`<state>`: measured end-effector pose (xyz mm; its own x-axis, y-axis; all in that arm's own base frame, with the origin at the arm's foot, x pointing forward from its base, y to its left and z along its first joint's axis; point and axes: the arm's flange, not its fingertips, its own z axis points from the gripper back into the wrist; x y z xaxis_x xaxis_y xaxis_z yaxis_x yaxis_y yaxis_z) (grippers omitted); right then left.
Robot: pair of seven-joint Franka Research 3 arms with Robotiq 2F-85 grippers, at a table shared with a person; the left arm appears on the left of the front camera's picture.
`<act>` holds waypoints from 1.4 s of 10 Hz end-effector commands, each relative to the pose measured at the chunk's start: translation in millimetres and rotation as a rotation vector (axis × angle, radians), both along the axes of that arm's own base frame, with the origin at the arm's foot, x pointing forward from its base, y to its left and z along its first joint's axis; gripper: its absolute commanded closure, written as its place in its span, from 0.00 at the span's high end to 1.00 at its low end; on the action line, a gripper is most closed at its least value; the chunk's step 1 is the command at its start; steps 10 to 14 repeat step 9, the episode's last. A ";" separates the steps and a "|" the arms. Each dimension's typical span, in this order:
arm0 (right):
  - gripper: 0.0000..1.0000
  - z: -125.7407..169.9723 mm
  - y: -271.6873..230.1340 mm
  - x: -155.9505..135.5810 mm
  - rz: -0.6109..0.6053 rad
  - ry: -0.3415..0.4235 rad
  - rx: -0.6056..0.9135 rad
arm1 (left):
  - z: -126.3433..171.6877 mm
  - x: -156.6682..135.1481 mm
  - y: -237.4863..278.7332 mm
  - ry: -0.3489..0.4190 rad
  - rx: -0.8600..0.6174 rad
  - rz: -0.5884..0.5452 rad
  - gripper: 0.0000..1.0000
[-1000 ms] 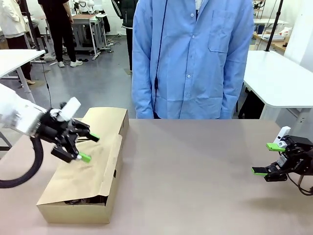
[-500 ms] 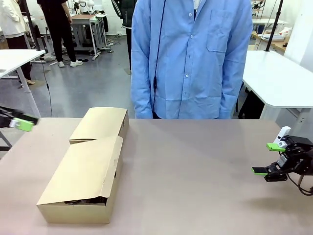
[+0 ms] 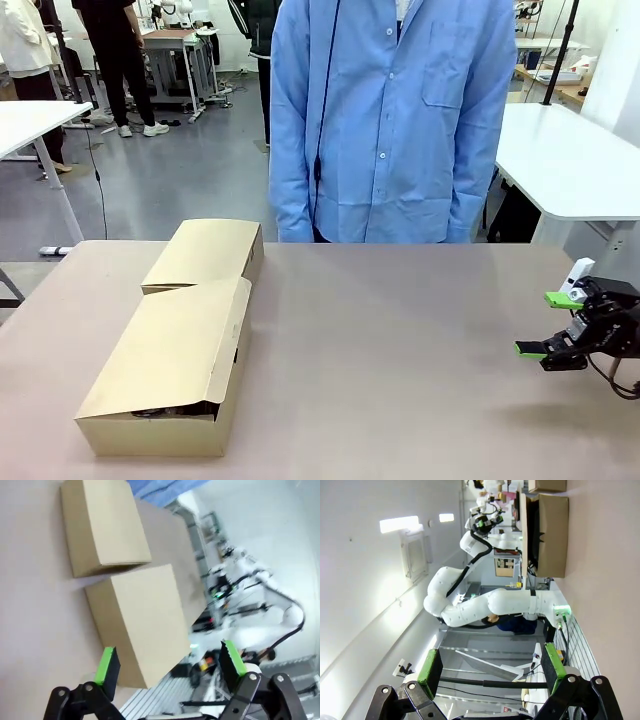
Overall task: Place items inside the box.
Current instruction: Close the lid of the Mailer Box closest to the robot.
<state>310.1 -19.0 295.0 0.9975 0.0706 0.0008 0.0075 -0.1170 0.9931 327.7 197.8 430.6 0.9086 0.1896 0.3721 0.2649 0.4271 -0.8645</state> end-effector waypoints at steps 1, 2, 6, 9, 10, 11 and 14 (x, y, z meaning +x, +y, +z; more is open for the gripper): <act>1.00 6.5 1.4 1.1 -0.002 0.014 0.005 | 14.0 -6.3 -24.9 -0.035 0.096 -0.042 1.00; 1.00 6.5 1.4 1.1 -0.002 0.014 0.005 | 14.0 -6.3 -24.9 -0.035 0.096 -0.042 1.00; 1.00 6.5 1.4 1.1 -0.002 0.014 0.005 | 14.0 -6.3 -24.9 -0.035 0.096 -0.042 1.00; 1.00 6.5 1.4 1.1 -0.002 0.014 0.005 | 14.0 -6.3 -24.9 -0.035 0.096 -0.042 1.00; 1.00 6.5 1.4 1.1 -0.002 0.014 0.005 | 14.0 -6.3 -24.9 -0.035 0.096 -0.042 1.00; 1.00 6.5 1.4 1.1 -0.002 0.014 0.005 | 14.0 -6.3 -24.9 -0.035 0.096 -0.042 1.00; 1.00 6.5 1.4 1.1 -0.002 0.014 0.005 | 14.0 -6.3 -24.9 -0.035 0.096 -0.042 1.00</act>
